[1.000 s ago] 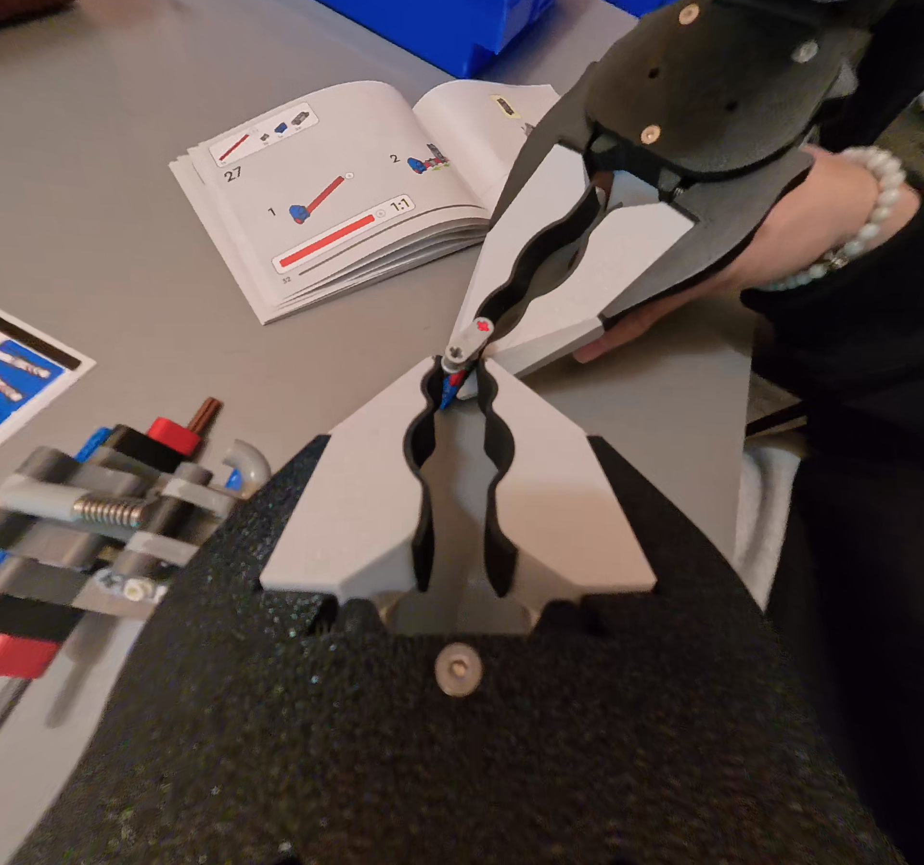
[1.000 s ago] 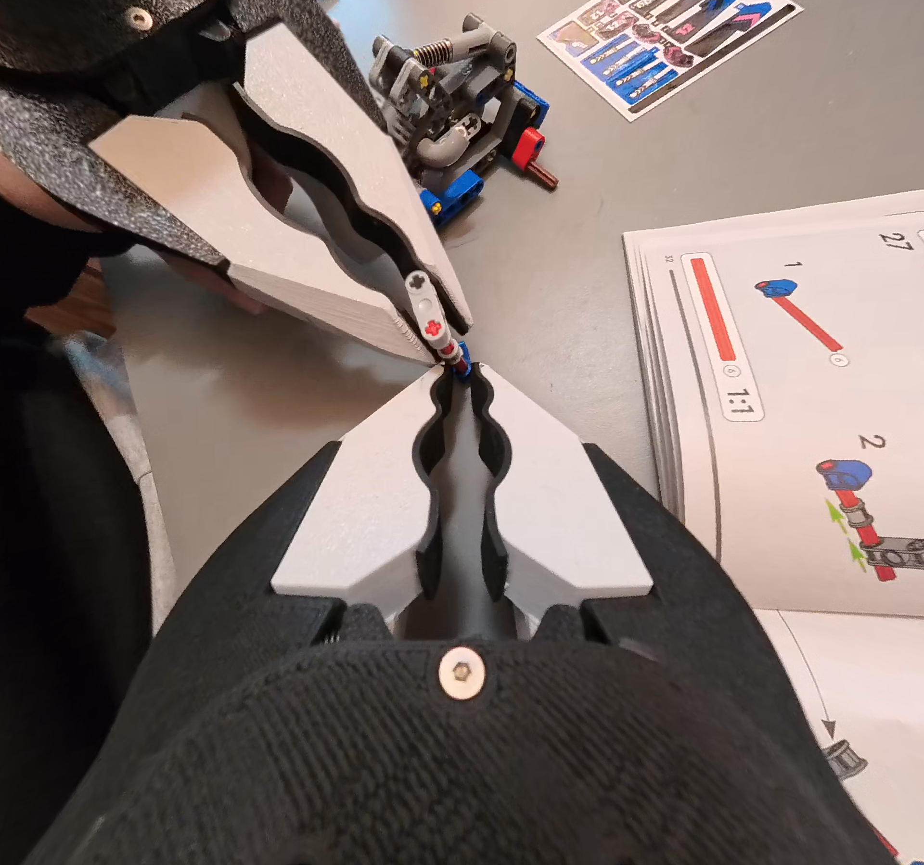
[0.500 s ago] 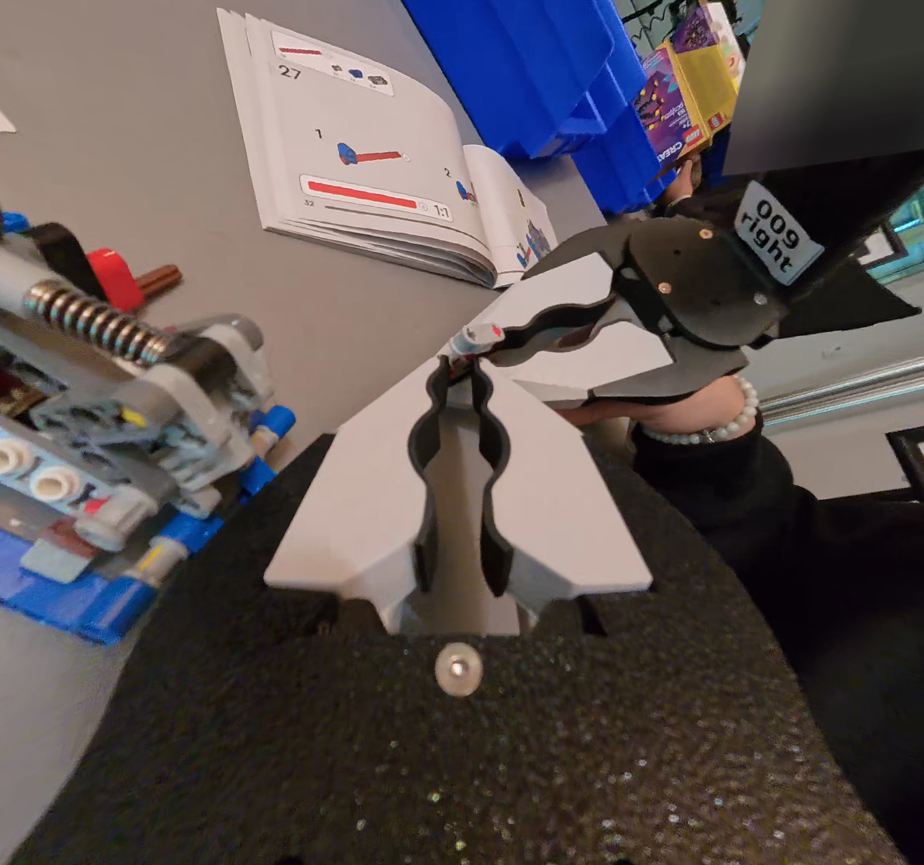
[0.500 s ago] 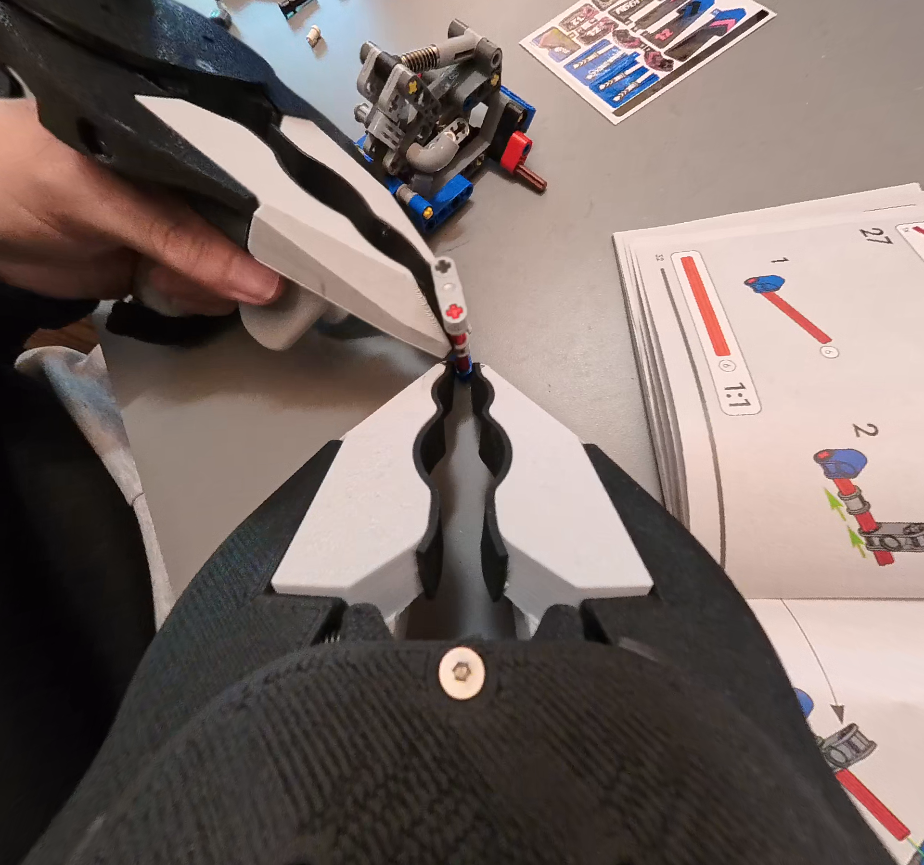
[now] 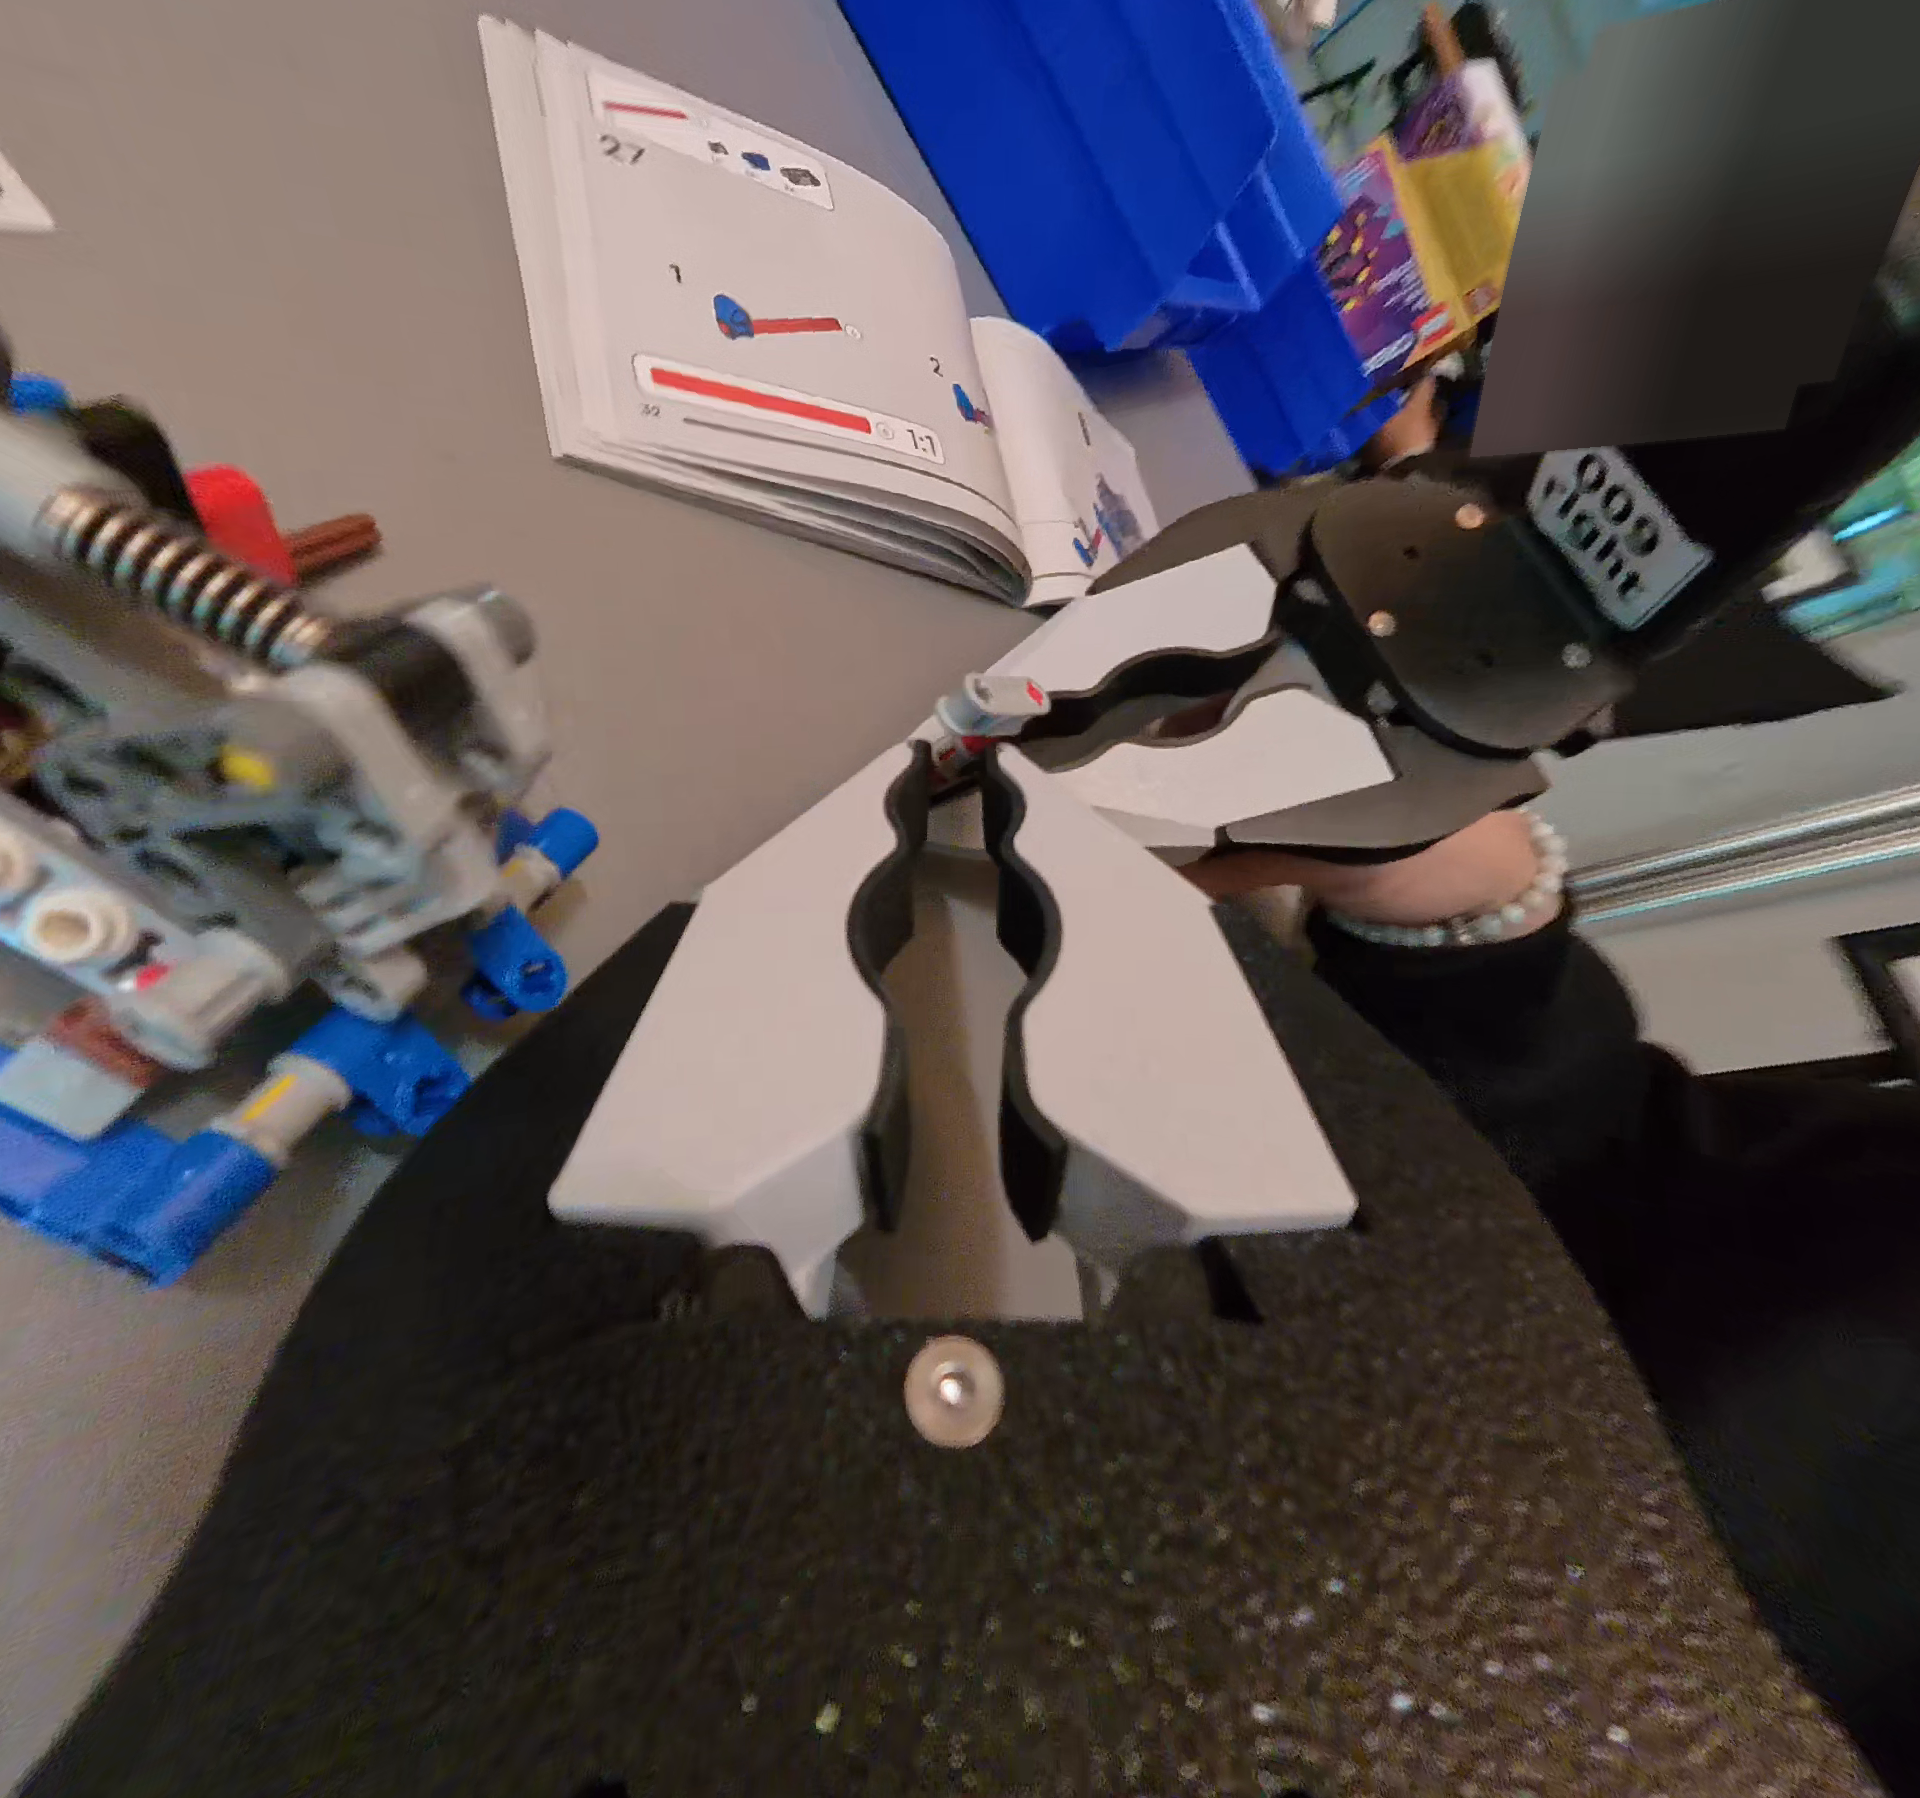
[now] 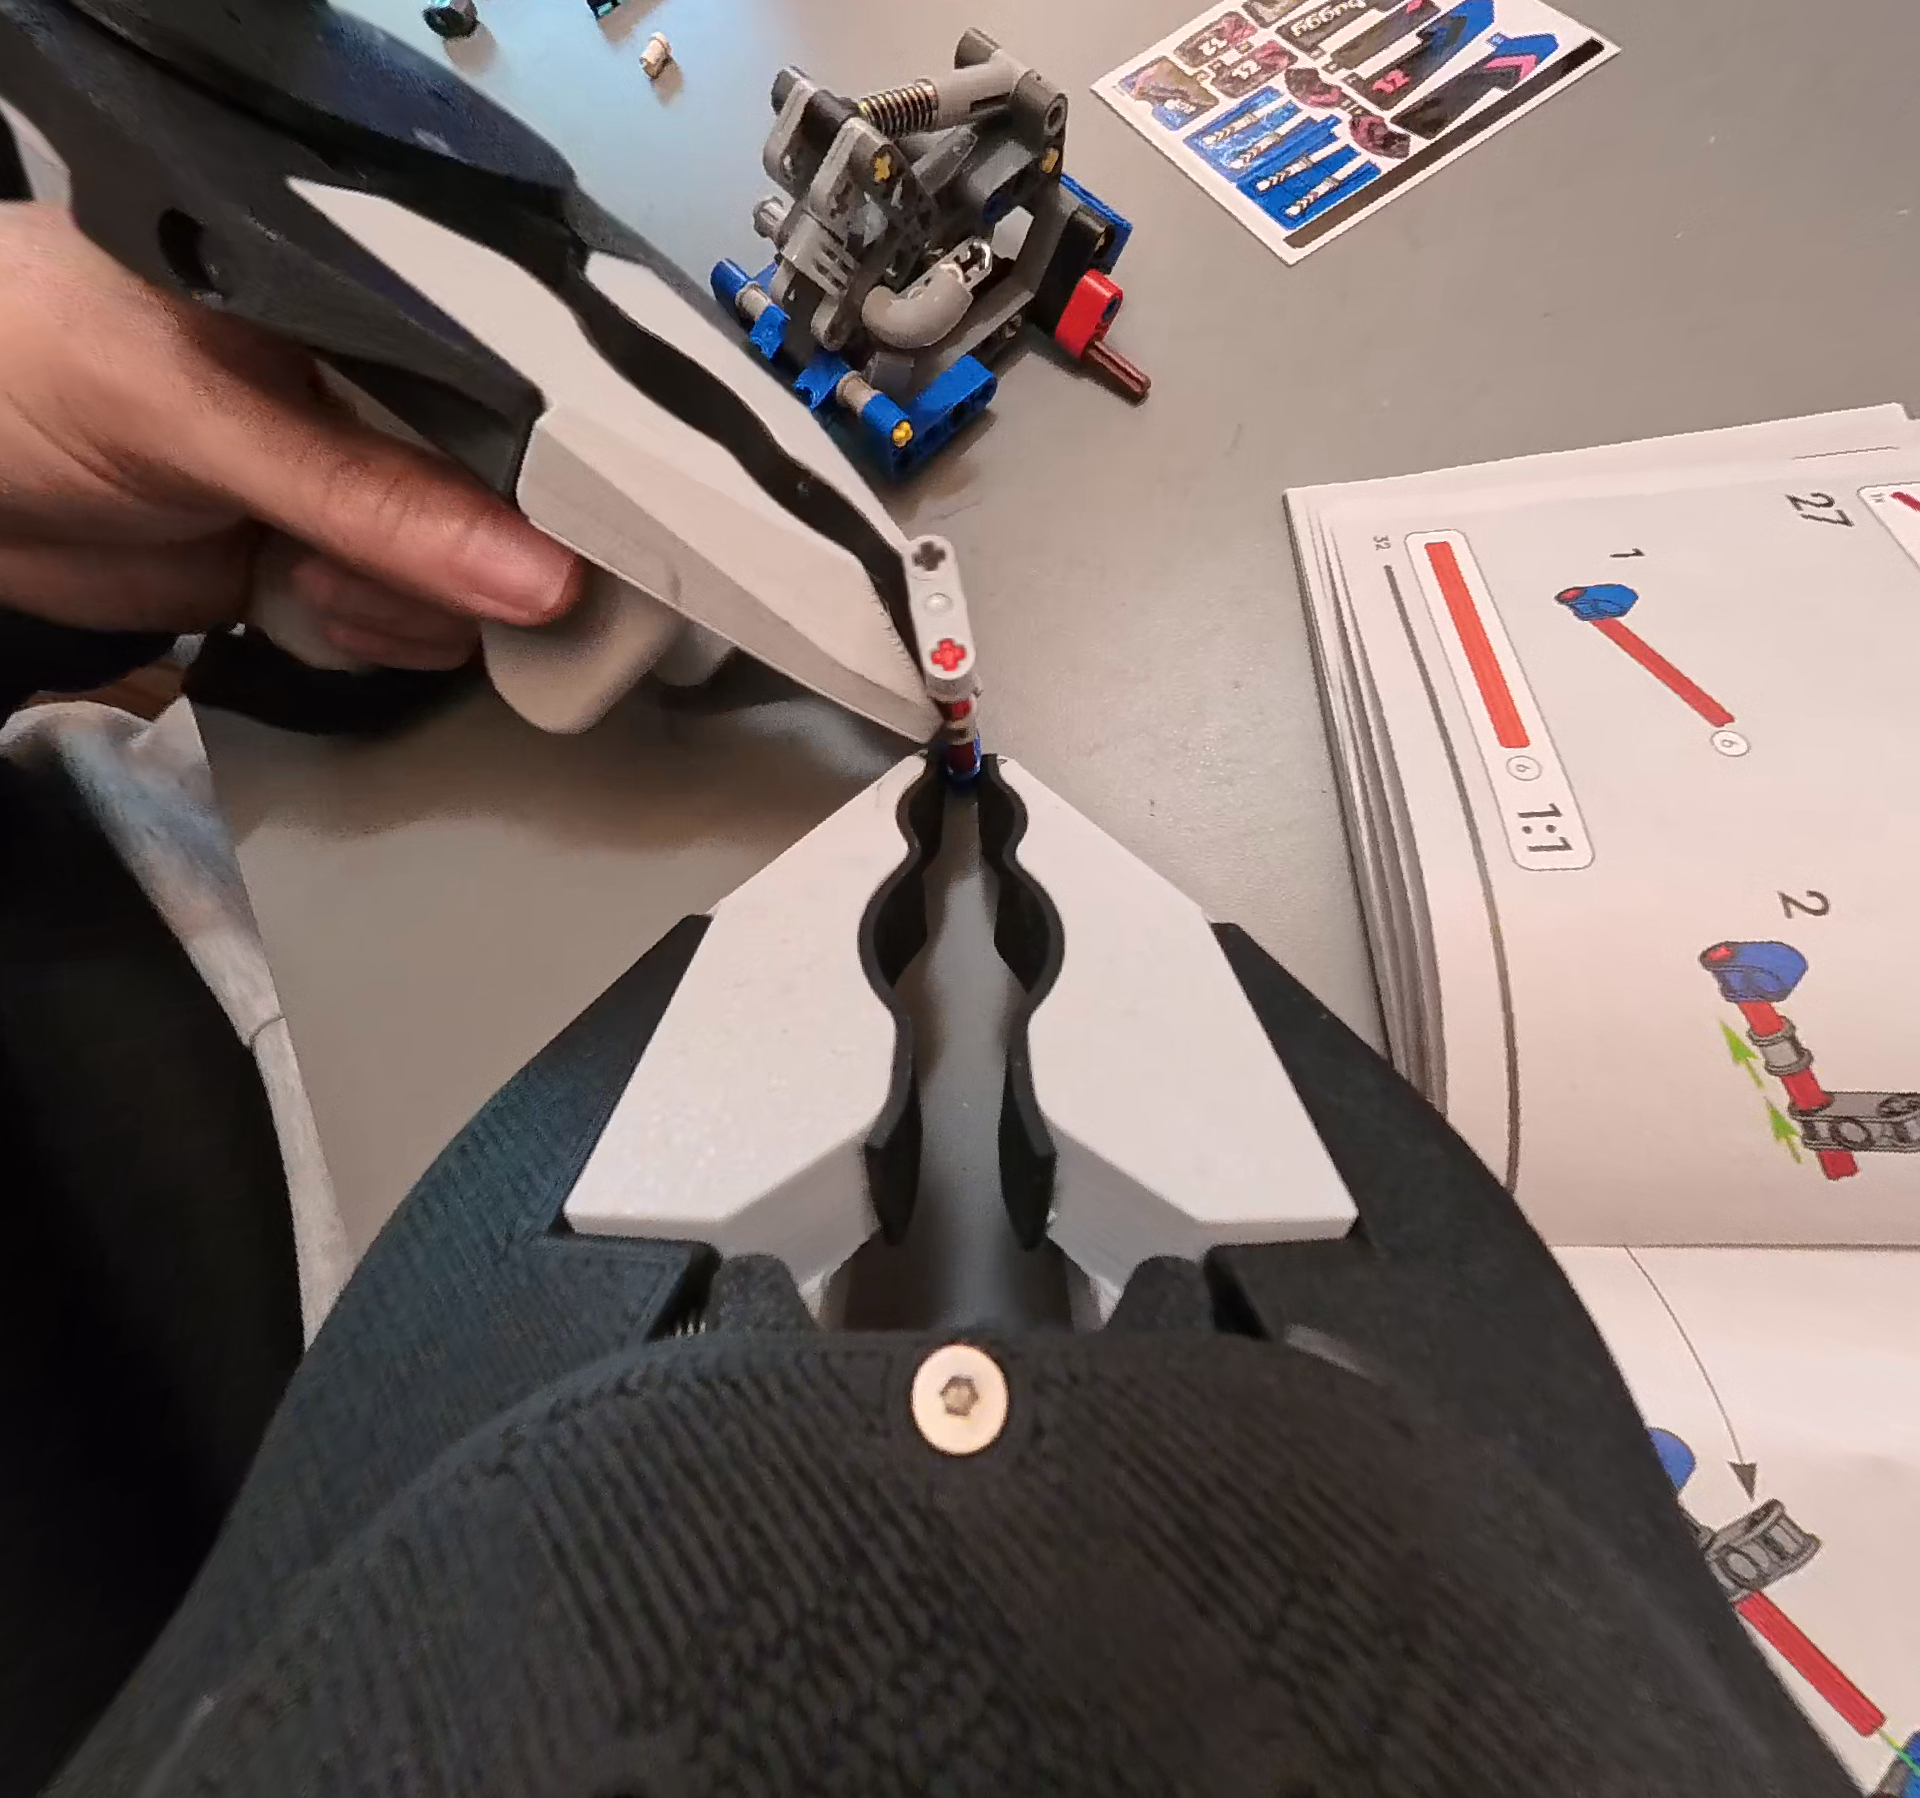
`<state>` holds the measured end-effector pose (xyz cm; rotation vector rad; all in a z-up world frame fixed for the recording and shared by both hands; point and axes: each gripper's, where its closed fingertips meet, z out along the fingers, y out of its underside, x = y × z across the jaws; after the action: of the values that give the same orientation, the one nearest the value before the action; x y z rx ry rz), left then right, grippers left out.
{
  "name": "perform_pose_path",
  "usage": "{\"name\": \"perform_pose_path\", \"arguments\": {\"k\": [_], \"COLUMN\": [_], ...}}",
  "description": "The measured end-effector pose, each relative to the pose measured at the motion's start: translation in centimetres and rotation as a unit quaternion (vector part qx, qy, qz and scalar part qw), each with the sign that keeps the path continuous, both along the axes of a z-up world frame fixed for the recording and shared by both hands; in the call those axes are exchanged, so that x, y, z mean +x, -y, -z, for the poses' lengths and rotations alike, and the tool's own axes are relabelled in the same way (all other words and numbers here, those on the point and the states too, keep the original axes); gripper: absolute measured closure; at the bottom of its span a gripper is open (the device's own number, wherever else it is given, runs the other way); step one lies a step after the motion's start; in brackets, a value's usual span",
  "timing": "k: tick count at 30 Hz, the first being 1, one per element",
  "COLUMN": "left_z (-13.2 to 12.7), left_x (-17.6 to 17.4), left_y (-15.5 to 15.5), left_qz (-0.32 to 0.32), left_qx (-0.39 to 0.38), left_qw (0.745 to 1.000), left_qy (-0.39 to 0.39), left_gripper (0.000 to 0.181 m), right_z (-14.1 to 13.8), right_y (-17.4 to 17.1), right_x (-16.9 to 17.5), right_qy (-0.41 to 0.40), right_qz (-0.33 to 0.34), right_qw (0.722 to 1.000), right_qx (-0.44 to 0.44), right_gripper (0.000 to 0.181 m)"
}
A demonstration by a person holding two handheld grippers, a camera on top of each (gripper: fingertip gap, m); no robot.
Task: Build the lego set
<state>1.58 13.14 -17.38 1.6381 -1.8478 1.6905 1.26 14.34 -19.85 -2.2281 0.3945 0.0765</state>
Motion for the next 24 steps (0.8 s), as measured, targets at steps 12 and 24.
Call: {"name": "perform_pose_path", "arguments": {"k": [12,24], "left_z": [-0.2,2.0], "left_x": [0.1,-0.7], "left_y": [-0.5,-0.9], "left_qz": [0.003,0.068], "left_qx": [0.275,0.305], "left_qw": [0.946,0.941], "left_qy": [0.174,0.132], "left_gripper": [0.178,0.181], "right_z": [0.1,0.2], "right_y": [-0.2,-0.2], "right_x": [-0.1,-0.2], "right_qy": [0.016,0.045], "right_qz": [0.002,-0.001], "right_qw": [1.0,0.999], "right_qx": [-0.006,-0.018], "right_gripper": [0.175,0.177]}}
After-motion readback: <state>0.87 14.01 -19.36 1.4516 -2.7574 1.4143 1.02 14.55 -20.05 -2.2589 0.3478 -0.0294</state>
